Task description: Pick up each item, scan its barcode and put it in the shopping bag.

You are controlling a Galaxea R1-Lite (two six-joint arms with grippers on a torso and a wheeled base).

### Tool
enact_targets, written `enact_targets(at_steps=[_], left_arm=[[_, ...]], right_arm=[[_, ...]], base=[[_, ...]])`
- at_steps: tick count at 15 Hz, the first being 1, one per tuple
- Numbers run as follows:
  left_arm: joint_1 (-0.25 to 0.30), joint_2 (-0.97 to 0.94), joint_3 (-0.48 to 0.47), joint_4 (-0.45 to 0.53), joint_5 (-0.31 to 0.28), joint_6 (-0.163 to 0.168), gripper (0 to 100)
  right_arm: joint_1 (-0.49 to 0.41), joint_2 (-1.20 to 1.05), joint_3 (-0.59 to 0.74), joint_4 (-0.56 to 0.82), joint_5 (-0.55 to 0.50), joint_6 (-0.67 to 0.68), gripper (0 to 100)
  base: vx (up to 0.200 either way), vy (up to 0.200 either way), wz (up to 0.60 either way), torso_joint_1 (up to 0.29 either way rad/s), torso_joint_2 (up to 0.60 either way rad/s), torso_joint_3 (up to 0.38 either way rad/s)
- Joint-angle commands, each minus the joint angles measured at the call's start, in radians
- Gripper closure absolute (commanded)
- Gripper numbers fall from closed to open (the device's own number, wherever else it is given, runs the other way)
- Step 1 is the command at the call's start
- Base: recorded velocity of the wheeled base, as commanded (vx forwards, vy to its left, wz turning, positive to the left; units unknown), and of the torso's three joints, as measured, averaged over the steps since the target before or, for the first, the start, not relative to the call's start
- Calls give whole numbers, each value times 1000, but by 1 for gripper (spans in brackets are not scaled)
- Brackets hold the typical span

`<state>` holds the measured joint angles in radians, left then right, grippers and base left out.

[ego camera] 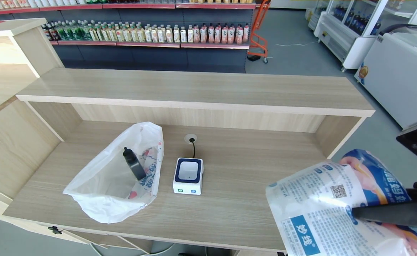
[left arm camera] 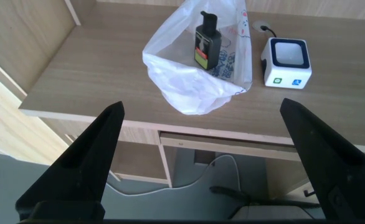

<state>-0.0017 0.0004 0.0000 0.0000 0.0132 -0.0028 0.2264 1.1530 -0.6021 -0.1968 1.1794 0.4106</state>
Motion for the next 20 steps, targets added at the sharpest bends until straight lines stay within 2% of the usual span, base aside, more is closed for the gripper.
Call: enact_targets(at_steps=[1,9,17,18,20], left_arm=[[0,0,0,0,1,0,0],[0,0,0,0,1,0,0],[0,0,0,0,1,0,0],[0,0,0,0,1,0,0],[0,0,0,0,1,0,0]], right_arm=[[1,14,-2,-3,0,-3,100],[1,27,1,-4,0,-15,100],[-1,42,-4,-15,-6,-104,100],[-4,28,-4,-50,-37,-300,100],[-28,19,-2,-47,-237,-742,100]], base=[[0,0,0,0,0,0],[0,0,0,0,0,0],[0,0,0,0,0,0],[0,0,0,0,0,0],[0,0,0,0,0,0]])
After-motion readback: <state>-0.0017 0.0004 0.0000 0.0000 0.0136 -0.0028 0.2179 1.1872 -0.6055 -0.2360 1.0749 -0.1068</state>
